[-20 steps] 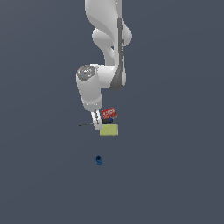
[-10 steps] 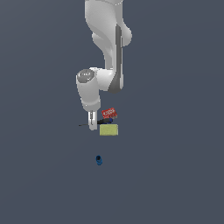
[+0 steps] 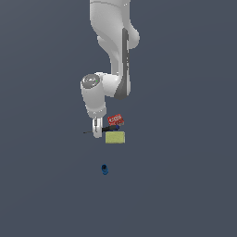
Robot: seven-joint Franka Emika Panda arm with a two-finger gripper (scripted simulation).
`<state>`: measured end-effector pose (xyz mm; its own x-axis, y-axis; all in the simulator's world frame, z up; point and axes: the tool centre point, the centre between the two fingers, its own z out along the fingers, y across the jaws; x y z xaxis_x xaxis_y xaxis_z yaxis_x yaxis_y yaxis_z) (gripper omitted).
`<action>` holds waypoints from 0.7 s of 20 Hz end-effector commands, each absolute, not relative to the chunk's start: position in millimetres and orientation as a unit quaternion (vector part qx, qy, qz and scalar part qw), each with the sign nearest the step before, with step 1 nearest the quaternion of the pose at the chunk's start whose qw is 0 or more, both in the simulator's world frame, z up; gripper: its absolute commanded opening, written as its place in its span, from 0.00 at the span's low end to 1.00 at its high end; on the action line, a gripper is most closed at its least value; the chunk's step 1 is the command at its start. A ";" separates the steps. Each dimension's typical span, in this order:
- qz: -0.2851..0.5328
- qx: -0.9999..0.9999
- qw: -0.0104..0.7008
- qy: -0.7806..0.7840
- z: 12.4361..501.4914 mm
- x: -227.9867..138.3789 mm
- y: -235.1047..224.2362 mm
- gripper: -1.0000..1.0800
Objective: Pick up a designated object from a clutter of objects.
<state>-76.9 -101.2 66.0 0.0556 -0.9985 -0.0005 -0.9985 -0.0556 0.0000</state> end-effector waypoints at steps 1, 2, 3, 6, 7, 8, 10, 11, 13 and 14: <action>0.000 -0.726 0.000 0.687 61.7 -77.3 -101.2 0.96; 0.000 -0.726 0.000 0.687 59.0 -77.4 -101.1 0.96; 0.000 -0.726 0.000 0.688 55.8 -77.6 -101.4 0.96; 0.000 -0.726 0.000 0.688 43.3 -78.0 -101.4 0.96; 0.000 -0.725 0.000 0.688 38.8 -78.1 -101.5 0.96; 0.000 -0.725 0.000 0.688 34.7 -78.2 -101.3 0.96; 0.000 -0.725 0.000 0.689 28.0 -78.2 -101.3 0.96; 0.000 -0.725 0.000 0.689 25.5 -78.3 -101.4 0.96; 0.000 -0.725 0.000 0.689 21.7 -78.2 -101.2 0.96; 0.000 -0.725 0.000 0.689 20.5 -78.2 -101.2 0.96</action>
